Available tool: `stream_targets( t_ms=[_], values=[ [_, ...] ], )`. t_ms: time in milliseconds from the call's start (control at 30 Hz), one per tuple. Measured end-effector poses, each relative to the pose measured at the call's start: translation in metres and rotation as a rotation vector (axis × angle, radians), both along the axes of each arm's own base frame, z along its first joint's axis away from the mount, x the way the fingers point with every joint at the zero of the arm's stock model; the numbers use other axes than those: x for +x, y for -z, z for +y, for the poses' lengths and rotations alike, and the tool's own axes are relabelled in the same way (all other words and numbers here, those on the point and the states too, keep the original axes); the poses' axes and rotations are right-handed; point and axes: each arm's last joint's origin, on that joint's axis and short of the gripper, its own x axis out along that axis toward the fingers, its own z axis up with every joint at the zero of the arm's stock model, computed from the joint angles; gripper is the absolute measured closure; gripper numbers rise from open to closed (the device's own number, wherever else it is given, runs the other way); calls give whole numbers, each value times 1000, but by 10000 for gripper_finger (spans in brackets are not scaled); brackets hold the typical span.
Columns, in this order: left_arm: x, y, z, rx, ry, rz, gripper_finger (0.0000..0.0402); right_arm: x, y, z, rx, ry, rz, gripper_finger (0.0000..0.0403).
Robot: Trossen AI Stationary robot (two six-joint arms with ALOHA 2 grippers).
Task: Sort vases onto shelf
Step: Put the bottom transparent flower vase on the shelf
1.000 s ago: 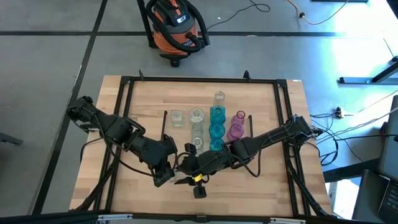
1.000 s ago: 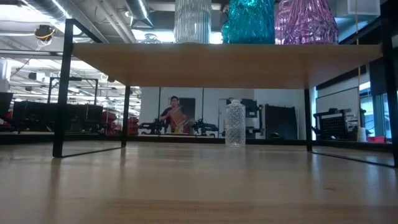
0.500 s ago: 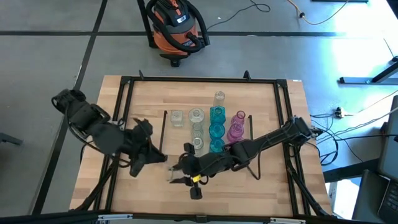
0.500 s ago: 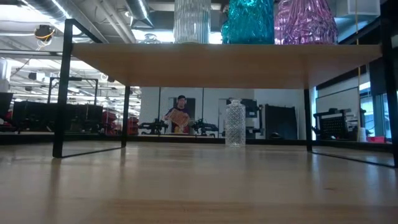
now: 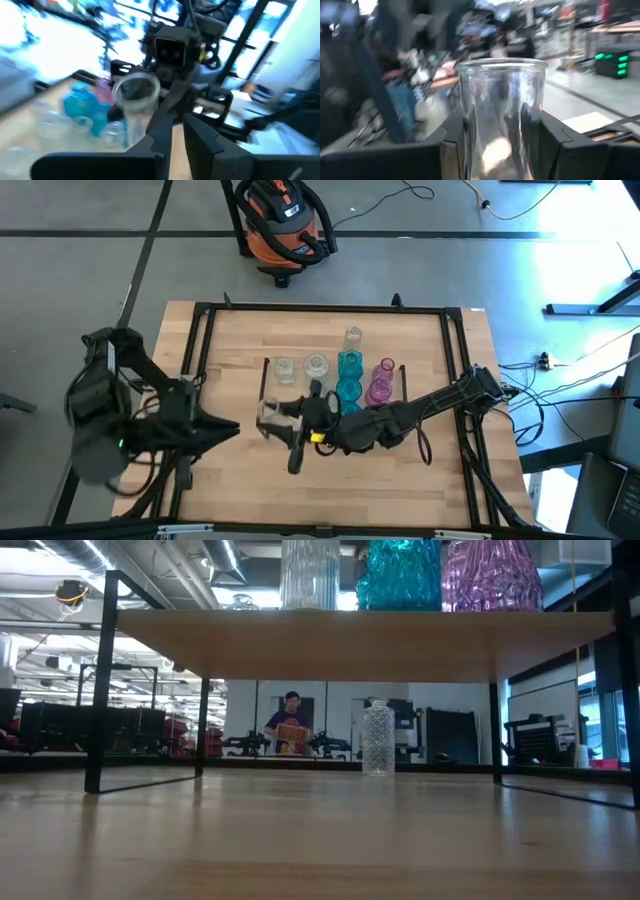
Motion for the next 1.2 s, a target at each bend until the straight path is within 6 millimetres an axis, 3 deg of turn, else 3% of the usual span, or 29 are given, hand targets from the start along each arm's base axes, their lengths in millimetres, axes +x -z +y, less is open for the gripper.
stream_targets(
  t_ms=[233,433,567,900,1200],
  values=[
    [4,17,-28,226,-139,-34,383,3,-13,-16,43,46,-109,274],
    [18,22,-25,315,-344,-84,377,7,-12,-27,-35,94,-83,274],
    [30,23,-18,316,-306,-28,342,10,-8,-33,-58,99,-50,274],
    [41,21,-5,275,-318,-10,208,12,-9,-41,-72,97,-53,274],
    [34,15,1,229,-349,-48,179,14,-8,-46,-80,108,-45,274]
  ],
)
